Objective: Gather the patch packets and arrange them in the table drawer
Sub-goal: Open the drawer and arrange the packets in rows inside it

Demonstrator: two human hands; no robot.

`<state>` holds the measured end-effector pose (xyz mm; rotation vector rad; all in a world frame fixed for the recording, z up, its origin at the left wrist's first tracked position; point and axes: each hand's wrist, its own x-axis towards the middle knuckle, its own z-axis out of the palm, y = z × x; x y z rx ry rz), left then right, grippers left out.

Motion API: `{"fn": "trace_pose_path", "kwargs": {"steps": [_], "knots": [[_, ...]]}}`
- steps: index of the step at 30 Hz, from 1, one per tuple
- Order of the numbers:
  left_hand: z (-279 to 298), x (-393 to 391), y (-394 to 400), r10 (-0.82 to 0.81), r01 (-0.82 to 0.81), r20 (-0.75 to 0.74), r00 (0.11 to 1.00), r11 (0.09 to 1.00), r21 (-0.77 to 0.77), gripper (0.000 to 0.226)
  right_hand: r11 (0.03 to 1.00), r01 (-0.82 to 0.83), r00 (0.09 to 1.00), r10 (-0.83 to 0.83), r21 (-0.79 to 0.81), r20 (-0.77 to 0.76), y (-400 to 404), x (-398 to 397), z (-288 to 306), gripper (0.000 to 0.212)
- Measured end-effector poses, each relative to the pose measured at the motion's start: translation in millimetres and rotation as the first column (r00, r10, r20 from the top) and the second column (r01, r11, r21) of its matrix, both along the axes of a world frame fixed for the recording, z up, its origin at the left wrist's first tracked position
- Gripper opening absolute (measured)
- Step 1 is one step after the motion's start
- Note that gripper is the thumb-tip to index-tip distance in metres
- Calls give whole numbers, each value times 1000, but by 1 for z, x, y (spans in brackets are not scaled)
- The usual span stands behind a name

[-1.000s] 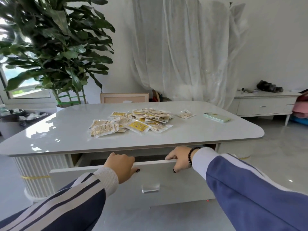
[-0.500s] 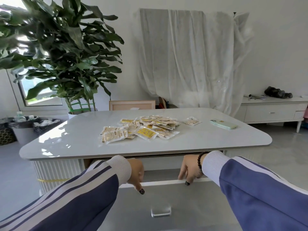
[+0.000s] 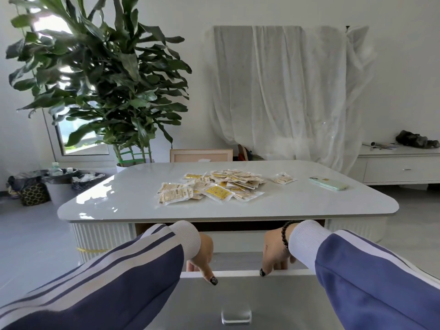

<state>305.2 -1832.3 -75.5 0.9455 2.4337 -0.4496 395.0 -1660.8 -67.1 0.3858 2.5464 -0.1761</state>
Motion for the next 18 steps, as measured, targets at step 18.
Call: {"fn": "trace_pose_path", "kwargs": {"steps": [18], "knots": [[-20,-157,39,222,94,-483,847,832,547,27,995,-45,782,-19,-87,-623,55,-145,3,24]]}}
